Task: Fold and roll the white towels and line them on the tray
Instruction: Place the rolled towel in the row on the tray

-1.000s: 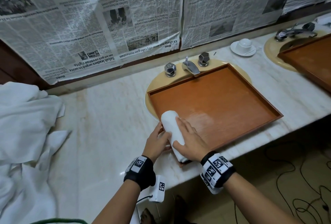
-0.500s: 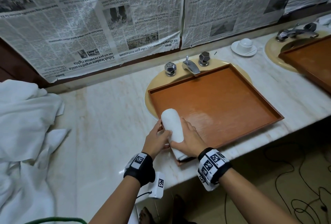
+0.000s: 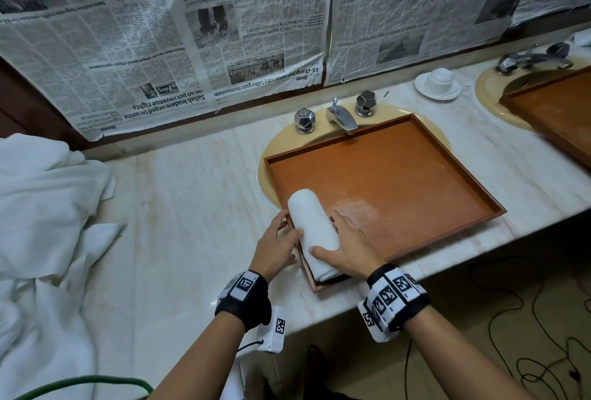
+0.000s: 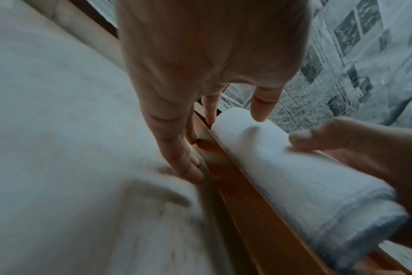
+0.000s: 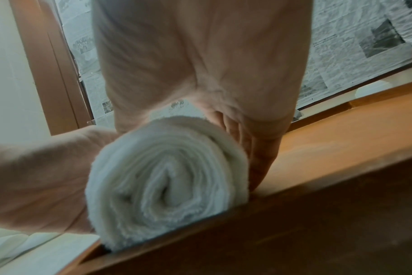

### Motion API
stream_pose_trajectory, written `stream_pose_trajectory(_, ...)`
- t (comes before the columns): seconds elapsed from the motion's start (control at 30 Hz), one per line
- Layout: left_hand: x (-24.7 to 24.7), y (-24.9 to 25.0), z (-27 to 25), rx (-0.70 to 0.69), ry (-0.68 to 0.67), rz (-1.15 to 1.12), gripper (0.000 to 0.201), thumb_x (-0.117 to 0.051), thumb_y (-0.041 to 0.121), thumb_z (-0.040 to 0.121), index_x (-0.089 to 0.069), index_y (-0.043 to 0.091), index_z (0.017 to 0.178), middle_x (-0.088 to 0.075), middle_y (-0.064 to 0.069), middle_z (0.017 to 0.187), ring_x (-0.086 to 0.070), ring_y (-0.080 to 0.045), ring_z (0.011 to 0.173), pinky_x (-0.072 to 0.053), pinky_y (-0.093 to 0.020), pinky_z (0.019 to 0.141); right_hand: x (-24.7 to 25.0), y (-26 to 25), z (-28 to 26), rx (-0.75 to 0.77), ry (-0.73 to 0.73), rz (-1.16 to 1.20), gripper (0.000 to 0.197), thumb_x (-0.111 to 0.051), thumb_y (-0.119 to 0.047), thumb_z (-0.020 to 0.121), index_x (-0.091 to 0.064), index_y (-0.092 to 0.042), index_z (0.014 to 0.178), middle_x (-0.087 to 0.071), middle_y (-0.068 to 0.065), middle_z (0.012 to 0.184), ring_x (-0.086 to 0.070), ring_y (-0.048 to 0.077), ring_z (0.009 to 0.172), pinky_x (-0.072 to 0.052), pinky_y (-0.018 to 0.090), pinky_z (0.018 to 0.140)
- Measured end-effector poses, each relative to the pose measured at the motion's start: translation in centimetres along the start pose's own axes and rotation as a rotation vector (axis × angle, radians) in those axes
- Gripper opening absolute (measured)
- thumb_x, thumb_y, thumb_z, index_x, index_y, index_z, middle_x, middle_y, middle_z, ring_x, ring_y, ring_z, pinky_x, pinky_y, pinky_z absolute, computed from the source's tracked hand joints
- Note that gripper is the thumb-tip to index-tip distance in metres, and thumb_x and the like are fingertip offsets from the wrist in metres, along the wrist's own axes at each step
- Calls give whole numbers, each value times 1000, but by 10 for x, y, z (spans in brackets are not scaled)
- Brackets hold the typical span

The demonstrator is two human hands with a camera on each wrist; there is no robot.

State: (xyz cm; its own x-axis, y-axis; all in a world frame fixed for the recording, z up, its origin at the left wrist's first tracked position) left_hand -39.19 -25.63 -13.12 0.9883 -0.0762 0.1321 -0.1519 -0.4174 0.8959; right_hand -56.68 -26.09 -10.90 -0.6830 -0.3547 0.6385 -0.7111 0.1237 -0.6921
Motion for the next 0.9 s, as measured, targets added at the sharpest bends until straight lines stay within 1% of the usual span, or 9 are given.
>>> stream_pose_trajectory(0.1, -3, 3, -3, -12, 8, -21, 45, -61, 48, 91, -47, 49, 134, -52, 11, 134, -64, -16, 110, -61, -39, 82, 0, 0, -3, 37, -2, 35, 86, -73, -49, 77, -31, -28, 148, -45, -2, 139, -46, 18, 125, -40, 32, 93)
stream_pose_trajectory(0.23, -6, 3, -5, 16, 9, -96, 51, -61, 52, 90, -45, 46, 138, -54, 10, 134, -66, -18, 109, -62, -41, 81, 1, -4, -7, 73, 30, 22, 83, -76, -40, 74, -35, -29, 145, -44, -5, 131, -43, 11, 112, -38, 29, 87)
stream_pose_trajectory(0.3, -6, 1, -4, 33, 11, -116, 53, -62, 53, 88, -45, 46, 138, -55, 10, 134, -67, -18, 108, -62, -41, 80, 1, -7, -8, 90, 56, -19, 85, -76, -41, 70, -35, -28, 144, -42, -6, 131, -45, 14, 114, -42, 32, 88)
stream_pose_trajectory(0.37, -6, -1, -2, 43, 12, -135, 54, -63, 54, 86, -47, 46, 136, -56, 11, 134, -68, -19, 107, -62, -42, 80, -1, -9, -8, 99, 50, -65, 87, -73, -44, 67, -34, -28, 143, -40, -6, 131, -46, 18, 116, -47, 38, 91)
stream_pose_trajectory(0.43, -6, 0, -2, 49, 8, -139, 53, -64, 54, 85, -49, 45, 135, -57, 12, 133, -68, -18, 106, -62, -43, 79, -2, -12, -8, 106, 46, -118, 86, -71, -44, 68, -33, -25, 143, -40, -5, 131, -47, 21, 116, -48, 40, 91)
stream_pose_trajectory(0.53, -7, 3, -3, 8, 13, -117, 39, -63, 47, 88, -55, 42, 126, -61, 11, 127, -66, -16, 108, -62, -43, 79, -3, -15, -9, 118, 64, -189, 83, -71, -43, 71, -34, -20, 142, -39, -2, 134, -46, 24, 117, -47, 38, 89)
stream_pose_trajectory(0.67, -7, 4, -2, -5, -6, -105, 45, -64, 44, 84, -56, 37, 128, -63, 9, 125, -67, -19, 107, -61, -44, 80, -4, -17, -9, 107, 59, -202, 84, -72, -42, 71, -34, -18, 142, -37, 0, 136, -45, 26, 118, -44, 36, 91)
stream_pose_trajectory(0.8, -10, 5, -1, -11, -56, -108, 31, -59, 40, 88, -61, 36, 119, -69, 8, 116, -69, -19, 106, -60, -48, 83, -6, -20, -10, 109, 61, -214, 83, -72, -40, 71, -34, -17, 142, -36, 0, 136, -44, 27, 118, -42, 36, 90)
stream_pose_trajectory(0.9, -11, 6, -1, -17, -60, -95, 27, -56, 42, 91, -61, 38, 117, -70, 7, 113, -69, -19, 105, -60, -49, 84, -5, -22, -11, 110, 84, -239, 81, -70, -39, 71, -35, -17, 141, -37, 1, 134, -45, 28, 116, -45, 38, 90)
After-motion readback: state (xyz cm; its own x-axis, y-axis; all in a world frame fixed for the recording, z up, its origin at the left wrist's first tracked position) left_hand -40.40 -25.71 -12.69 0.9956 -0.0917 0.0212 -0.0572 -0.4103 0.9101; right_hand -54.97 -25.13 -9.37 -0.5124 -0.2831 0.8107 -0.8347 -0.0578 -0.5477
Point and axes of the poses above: each hand's wrist, its own z-axis towards the middle knuckle, its own x-axis out of the back of the hand, y = z × x, the point moved 6 cm from there along z, towards the middle knuckle
